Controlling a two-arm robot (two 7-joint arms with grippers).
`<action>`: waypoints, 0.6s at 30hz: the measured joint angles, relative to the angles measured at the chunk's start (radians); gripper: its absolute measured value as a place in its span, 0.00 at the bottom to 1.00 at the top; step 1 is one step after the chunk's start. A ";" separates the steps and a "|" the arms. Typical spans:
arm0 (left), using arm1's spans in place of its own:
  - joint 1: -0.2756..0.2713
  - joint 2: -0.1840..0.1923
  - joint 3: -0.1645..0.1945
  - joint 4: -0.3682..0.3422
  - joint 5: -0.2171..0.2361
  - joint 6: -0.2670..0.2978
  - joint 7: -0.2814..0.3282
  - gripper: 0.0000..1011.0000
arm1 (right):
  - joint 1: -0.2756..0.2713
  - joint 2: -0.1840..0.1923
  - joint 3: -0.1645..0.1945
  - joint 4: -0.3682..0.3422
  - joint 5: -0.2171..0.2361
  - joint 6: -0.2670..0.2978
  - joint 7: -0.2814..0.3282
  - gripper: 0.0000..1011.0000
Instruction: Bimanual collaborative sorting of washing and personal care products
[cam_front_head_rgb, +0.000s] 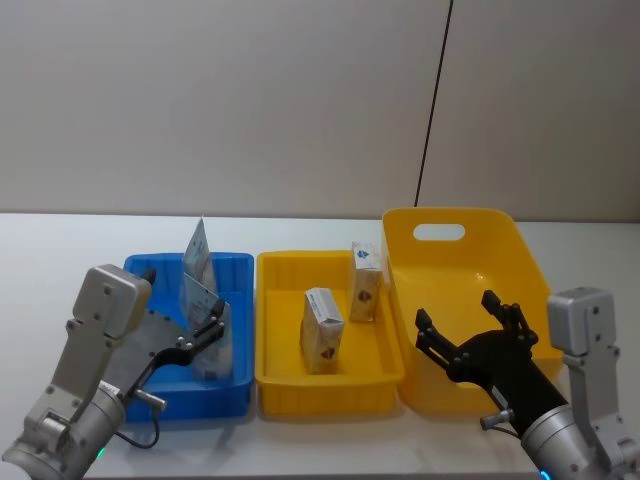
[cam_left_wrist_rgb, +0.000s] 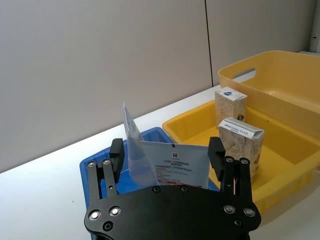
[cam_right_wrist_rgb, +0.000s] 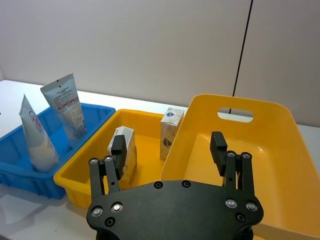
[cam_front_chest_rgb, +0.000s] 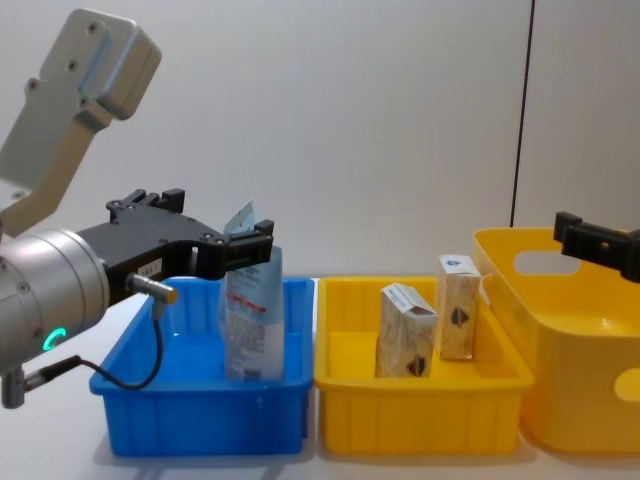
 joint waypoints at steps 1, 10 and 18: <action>0.000 0.000 0.000 0.000 0.000 0.000 0.000 0.99 | 0.000 0.000 0.000 0.000 0.000 0.000 0.000 0.99; 0.000 0.000 0.000 0.000 0.000 0.000 0.000 0.99 | 0.000 0.000 0.000 0.000 0.000 0.000 0.000 0.99; 0.000 0.000 0.000 0.000 0.000 0.000 0.000 0.99 | 0.000 0.000 0.000 0.000 0.000 0.000 0.000 0.99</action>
